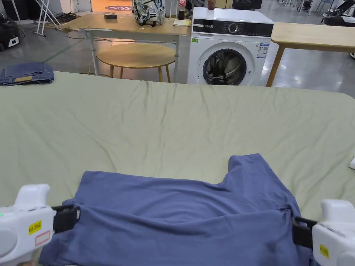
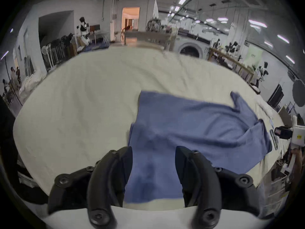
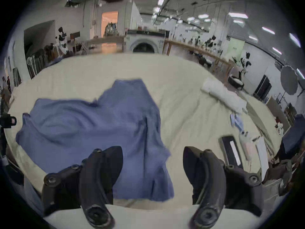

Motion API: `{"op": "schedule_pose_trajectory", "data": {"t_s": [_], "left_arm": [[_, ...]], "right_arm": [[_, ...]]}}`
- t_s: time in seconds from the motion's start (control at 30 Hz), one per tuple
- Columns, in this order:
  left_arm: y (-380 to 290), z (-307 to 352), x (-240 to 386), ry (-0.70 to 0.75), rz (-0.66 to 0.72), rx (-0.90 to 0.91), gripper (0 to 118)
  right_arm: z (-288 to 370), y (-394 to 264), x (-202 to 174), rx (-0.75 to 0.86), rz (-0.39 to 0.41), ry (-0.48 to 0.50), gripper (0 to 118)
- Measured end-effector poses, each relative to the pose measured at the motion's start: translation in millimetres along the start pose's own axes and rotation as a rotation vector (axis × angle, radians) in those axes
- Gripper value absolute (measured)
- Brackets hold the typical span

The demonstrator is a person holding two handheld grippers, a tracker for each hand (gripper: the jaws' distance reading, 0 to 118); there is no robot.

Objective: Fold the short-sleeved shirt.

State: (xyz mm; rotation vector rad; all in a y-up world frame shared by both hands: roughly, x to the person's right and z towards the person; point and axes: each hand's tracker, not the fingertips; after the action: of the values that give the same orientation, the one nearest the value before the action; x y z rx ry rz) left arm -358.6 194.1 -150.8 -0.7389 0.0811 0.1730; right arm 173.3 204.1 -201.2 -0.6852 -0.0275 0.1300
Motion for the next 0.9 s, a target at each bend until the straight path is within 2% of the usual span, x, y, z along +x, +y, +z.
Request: {"op": "schedule_pose_trajectory", "data": {"t_s": [0.17, 0.2, 0.27, 0.3, 0.33, 0.4, 0.47, 0.53, 0.63, 0.9], "left_arm": [[29.5, 1.8, 37.0, 0.018, -0.064, 0.171, 53], [33.7, 1.2, 43.3, 0.026, -0.081, 0.19, 52], [40.0, 0.4, 55.2, 0.046, -0.101, 0.24, 36], [42.0, 0.2, 59.5, 0.051, -0.105, 0.255, 18], [43.8, 0.0, 63.7, 0.065, -0.108, 0.275, 10], [46.7, -4.8, 65.0, 0.076, -0.117, 0.304, 0], [49.9, -6.6, 66.7, 0.087, -0.116, 0.322, 0], [54.9, -11.7, 64.1, 0.084, -0.118, 0.321, 0], [66.9, -26.4, 52.1, 0.089, -0.106, 0.276, 0], [116.8, -104.6, -9.3, 0.022, -0.002, -0.081, 0]], "right_arm": [[9.6, 33.3, -40.3, 0.208, -0.027, 0.05, 71], [12.5, 39.2, -48.4, 0.236, -0.025, 0.058, 63], [12.3, 46.8, -64.5, 0.281, -0.031, 0.069, 45], [11.5, 49.3, -70.9, 0.286, -0.034, 0.075, 35], [9.7, 51.3, -76.5, 0.295, -0.042, 0.084, 28], [6.8, 54.7, -86.5, 0.309, -0.056, 0.096, 11], [4.6, 58.0, -95.1, 0.312, -0.056, 0.106, 11], [0.5, 59.4, -102.2, 0.311, -0.059, 0.112, 0], [-5.5, 58.8, -108.1, 0.307, -0.066, 0.136, 0], [-17.9, 57.1, -108.8, 0.292, -0.058, 0.158, 0]]}}
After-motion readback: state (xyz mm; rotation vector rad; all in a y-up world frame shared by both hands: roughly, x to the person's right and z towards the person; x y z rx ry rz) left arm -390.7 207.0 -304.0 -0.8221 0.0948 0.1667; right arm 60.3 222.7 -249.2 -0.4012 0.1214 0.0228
